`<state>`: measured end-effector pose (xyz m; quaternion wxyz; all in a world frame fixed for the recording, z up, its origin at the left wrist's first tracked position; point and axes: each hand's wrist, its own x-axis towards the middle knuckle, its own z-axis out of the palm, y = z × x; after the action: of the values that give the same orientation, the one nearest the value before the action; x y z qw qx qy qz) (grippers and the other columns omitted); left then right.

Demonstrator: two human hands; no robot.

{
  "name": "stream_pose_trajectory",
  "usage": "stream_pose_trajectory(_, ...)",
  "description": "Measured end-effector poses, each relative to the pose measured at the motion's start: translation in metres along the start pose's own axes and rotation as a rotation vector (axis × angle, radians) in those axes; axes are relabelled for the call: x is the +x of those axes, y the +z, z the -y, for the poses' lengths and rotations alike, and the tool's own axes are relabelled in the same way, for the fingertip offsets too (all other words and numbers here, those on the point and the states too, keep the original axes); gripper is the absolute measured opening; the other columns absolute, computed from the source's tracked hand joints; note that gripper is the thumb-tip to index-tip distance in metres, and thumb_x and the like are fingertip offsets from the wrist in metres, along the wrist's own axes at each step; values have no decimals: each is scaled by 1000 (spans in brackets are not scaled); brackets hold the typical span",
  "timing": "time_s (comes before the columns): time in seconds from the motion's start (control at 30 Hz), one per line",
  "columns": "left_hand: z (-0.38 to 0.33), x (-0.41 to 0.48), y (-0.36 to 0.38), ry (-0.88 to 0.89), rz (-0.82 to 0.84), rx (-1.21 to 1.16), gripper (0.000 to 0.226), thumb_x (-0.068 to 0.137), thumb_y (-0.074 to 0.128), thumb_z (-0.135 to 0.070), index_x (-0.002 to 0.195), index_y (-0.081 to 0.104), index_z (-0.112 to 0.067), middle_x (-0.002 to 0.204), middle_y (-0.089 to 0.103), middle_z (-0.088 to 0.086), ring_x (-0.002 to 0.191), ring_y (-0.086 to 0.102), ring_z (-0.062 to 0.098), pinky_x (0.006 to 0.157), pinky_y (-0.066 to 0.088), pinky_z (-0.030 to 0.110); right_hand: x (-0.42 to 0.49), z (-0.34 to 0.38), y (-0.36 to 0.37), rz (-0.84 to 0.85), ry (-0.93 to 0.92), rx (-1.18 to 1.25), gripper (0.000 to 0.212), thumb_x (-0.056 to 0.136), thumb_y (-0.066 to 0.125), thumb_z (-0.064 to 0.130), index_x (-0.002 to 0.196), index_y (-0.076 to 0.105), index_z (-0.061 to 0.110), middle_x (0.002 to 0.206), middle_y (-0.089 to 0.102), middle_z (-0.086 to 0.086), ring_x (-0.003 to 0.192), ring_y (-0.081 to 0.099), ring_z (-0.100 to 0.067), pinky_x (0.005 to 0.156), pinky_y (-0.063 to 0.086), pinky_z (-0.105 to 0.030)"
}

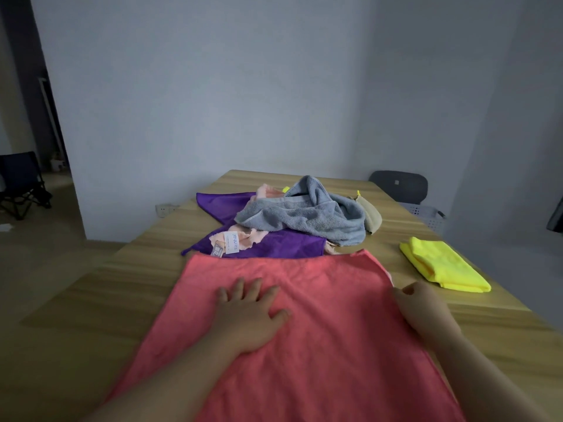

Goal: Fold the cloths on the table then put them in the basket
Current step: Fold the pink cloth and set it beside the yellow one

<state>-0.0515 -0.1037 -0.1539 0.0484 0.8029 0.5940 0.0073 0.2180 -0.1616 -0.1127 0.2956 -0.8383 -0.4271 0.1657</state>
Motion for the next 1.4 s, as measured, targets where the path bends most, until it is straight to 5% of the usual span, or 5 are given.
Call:
stream_pose_trajectory(0.3,-1,-5,-9,89,-104,-213,63,90,35,-59,146,11,-42,158,-2,-9,146,-1,16,115,6,46,-18,-11,-11,45,-85,14,20,86,57,28,68,59,19,68,59,2,66,52,-15,52,36,-23)
stream_pose_trajectory(0.47,24,-22,-19,54,-222,-43,49,91,41,-49,138,35,-38,153,23,-9,143,13,12,113,14,37,-28,0,-18,60,-93,156,20,89,57,26,83,66,9,84,67,-11,86,62,-29,73,47,-33)
stream_pose_trajectory(0.67,60,-37,-18,-26,78,40,65,87,19,-72,145,2,-49,158,-3,-11,146,-3,18,115,2,48,-40,33,-30,159,-142,387,13,90,57,12,80,64,17,70,63,-3,61,58,-14,49,46,-20)
stream_pose_trajectory(1.1,107,-57,-17,61,-31,-5,56,94,24,-59,146,11,-44,157,3,-14,145,-2,8,118,3,38,-54,64,-15,458,-45,582,18,92,50,3,100,65,7,92,70,-21,75,65,-28,66,53,-31)
stream_pose_trajectory(1.4,135,-25,-10,-150,-184,-881,22,95,49,-34,117,50,-36,120,46,-7,119,39,10,102,28,26,-85,157,43,599,-91,921,16,91,52,5,98,65,11,69,66,-10,53,59,-17,48,52,-22)
